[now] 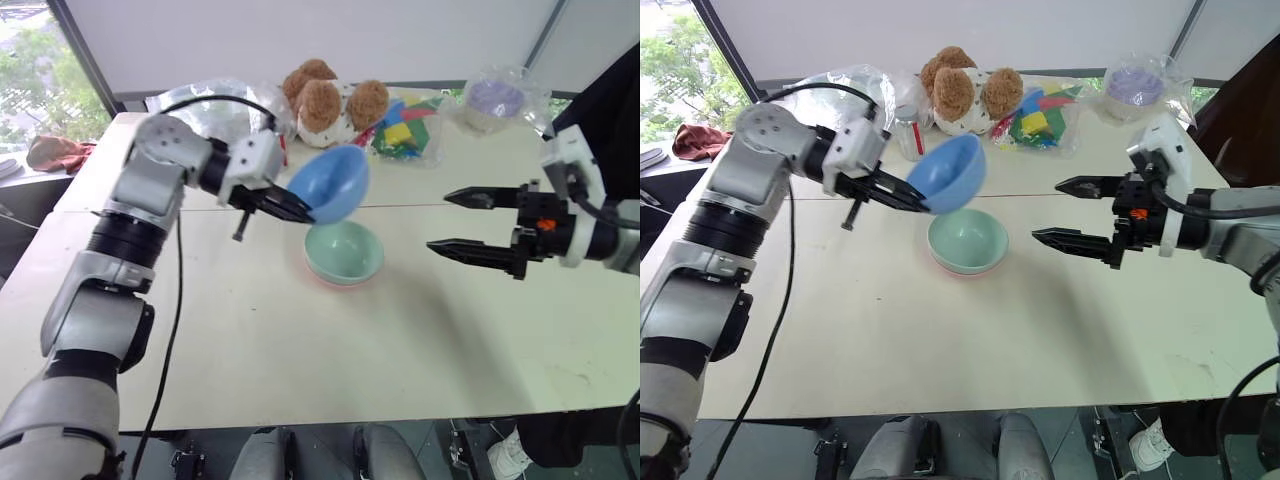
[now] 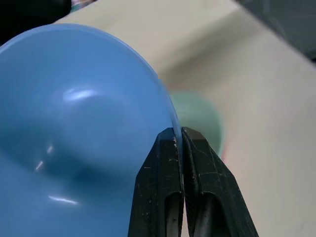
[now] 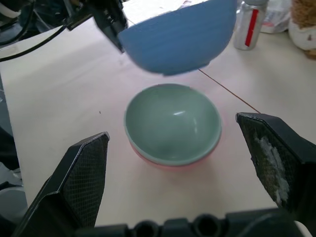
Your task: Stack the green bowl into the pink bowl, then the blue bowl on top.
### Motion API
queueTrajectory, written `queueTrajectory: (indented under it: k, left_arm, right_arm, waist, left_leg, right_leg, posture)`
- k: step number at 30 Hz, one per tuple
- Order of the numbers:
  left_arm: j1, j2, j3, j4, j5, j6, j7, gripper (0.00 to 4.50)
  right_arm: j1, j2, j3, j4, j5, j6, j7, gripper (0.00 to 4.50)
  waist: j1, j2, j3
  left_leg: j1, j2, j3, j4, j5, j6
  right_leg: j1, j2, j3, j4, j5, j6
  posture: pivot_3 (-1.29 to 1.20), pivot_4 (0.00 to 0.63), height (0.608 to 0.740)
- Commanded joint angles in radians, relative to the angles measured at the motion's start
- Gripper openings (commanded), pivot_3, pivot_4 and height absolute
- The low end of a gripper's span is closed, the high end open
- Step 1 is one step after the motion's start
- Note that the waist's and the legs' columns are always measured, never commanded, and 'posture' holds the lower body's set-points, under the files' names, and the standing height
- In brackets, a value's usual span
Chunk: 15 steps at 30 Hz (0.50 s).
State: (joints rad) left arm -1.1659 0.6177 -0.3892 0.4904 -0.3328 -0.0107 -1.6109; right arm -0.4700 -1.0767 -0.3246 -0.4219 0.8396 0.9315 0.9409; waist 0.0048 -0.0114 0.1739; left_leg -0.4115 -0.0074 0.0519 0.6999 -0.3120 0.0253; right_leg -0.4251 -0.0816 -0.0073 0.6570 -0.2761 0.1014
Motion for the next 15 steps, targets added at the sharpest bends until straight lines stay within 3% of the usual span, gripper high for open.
queueTrajectory:
  k: [1,8,11,15]
  left_arm:
    - [-0.039,0.022,-0.119,0.007,-0.045,-0.054,-0.003,0.02]
    - [-0.081,-0.020,-0.267,0.130,-0.061,-0.147,-0.003,0.02]
    - [-0.098,-0.050,-0.275,0.173,-0.061,-0.155,-0.003,0.87]
    - [-0.122,-0.084,-0.213,0.220,-0.062,-0.164,-0.003,2.89]
  right_arm:
    - [0.025,-0.020,-0.085,-0.062,0.037,0.020,-0.029,4.50]
    - [0.081,-0.017,-0.149,-0.125,0.084,0.057,-0.090,4.50]
    - [0.097,-0.019,-0.164,-0.138,0.099,0.065,-0.108,4.50]
    - [0.106,-0.024,-0.170,-0.140,0.112,0.063,-0.120,4.50]
  waist:
    - [-0.001,0.000,0.000]
    - [0.004,0.000,0.000]
    - [0.007,0.000,0.000]
    - [0.007,0.000,0.000]
  left_leg:
    - [0.000,0.000,0.000,0.000,0.000,0.000]
    - [0.001,0.000,0.000,0.000,0.000,0.000]
    - [0.001,0.000,0.000,0.000,0.000,0.000]
    - [0.001,0.000,0.000,0.000,0.000,0.000]
  right_leg:
    - [0.000,0.000,0.000,0.001,0.000,0.000]
    - [0.000,0.000,0.001,0.002,0.000,0.000]
    - [0.000,0.000,0.001,0.001,0.000,0.000]
    - [0.000,0.000,0.001,0.000,0.000,0.000]
  posture:
    - [0.00,0.150,0.740]
    - [0.00,0.150,0.740]
    - [0.00,0.150,0.740]
    - [0.00,0.150,0.740]
